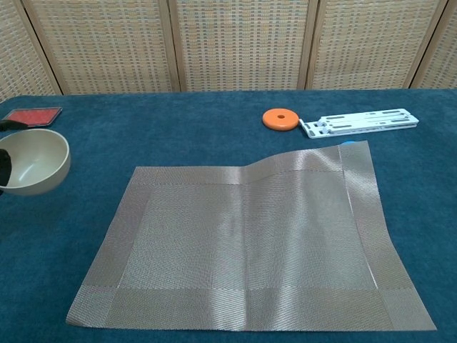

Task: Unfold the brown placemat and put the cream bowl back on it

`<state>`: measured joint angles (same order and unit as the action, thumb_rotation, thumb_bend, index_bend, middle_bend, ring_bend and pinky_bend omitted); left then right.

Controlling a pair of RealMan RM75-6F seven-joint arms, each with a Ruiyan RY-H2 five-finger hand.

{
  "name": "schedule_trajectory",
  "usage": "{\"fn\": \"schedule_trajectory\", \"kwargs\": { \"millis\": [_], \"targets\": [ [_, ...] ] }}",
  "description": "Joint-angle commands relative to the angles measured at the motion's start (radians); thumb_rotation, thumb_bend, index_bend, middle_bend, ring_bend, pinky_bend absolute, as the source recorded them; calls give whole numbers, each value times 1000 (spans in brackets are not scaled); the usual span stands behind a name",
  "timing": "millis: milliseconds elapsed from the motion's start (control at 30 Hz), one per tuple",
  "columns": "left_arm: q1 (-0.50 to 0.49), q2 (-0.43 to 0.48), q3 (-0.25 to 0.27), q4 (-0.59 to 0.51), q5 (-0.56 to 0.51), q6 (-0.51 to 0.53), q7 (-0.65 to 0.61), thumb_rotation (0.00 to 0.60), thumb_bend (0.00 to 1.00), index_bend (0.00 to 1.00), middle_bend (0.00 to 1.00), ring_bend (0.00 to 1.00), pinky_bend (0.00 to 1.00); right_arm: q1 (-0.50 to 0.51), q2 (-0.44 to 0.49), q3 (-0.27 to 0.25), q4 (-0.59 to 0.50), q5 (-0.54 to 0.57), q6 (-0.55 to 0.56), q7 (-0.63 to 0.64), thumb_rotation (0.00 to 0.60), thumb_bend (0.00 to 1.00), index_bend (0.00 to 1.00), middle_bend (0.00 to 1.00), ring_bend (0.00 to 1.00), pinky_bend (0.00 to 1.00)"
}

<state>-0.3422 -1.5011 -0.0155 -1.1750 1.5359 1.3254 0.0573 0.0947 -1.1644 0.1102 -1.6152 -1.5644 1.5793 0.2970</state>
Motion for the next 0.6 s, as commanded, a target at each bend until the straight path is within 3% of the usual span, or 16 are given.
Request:
{"fn": "schedule_trajectory", "kwargs": {
  "millis": [33, 367, 600],
  "targets": [
    [-23, 19, -15, -78, 41, 31, 45, 600, 482, 688, 0, 0, 0, 0, 1, 2, 0, 4, -2, 4, 600, 223, 200, 0, 0, 0],
    [-139, -34, -77, -273, 53, -65, 246, 600, 482, 688, 0, 0, 0, 1, 18, 18, 4, 36, -13, 51, 600, 223, 200, 0, 0, 0],
    [-237, -121, -147, -291, 7, -155, 361, 600, 482, 689, 0, 0, 0, 6, 28, 27, 11, 60, -31, 82, 600, 223, 200, 0, 0, 0]
  ]
}}
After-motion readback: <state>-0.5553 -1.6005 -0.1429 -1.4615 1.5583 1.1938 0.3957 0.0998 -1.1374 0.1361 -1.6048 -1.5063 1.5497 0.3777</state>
